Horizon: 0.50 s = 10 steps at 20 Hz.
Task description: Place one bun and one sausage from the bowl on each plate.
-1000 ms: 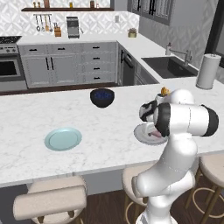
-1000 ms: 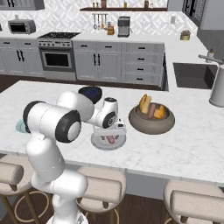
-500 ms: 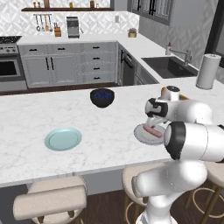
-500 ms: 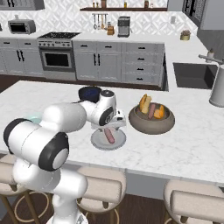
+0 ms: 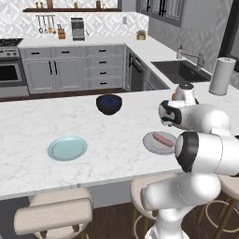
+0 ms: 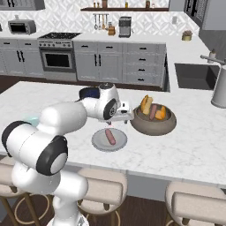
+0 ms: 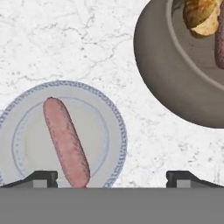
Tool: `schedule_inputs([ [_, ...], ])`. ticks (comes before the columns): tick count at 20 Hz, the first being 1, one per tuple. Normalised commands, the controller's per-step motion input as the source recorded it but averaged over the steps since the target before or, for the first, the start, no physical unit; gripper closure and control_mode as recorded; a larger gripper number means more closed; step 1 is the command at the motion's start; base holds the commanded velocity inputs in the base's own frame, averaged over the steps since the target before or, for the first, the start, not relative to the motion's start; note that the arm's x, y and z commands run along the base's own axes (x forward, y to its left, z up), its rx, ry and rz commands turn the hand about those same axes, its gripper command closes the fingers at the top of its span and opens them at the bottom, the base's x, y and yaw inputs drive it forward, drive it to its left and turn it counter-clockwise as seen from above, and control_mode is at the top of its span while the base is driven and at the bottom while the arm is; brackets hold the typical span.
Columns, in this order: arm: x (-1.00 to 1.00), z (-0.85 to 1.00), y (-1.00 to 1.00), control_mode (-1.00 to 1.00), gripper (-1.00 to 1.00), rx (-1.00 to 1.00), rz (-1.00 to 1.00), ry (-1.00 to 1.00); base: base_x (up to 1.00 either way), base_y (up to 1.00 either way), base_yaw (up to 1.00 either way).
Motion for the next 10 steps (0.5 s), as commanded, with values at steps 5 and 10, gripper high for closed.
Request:
schedule_inputs([
  [5, 0.60, 0.29, -0.18, -1.00, -1.00, 0.00, -0.17, -0.03, 0.00, 0.00, 0.00],
  [10, 0.48, 0.02, -0.23, -1.00, -1.00, 0.00, -0.14, -0.21, 0.00, 0.00, 0.00],
])
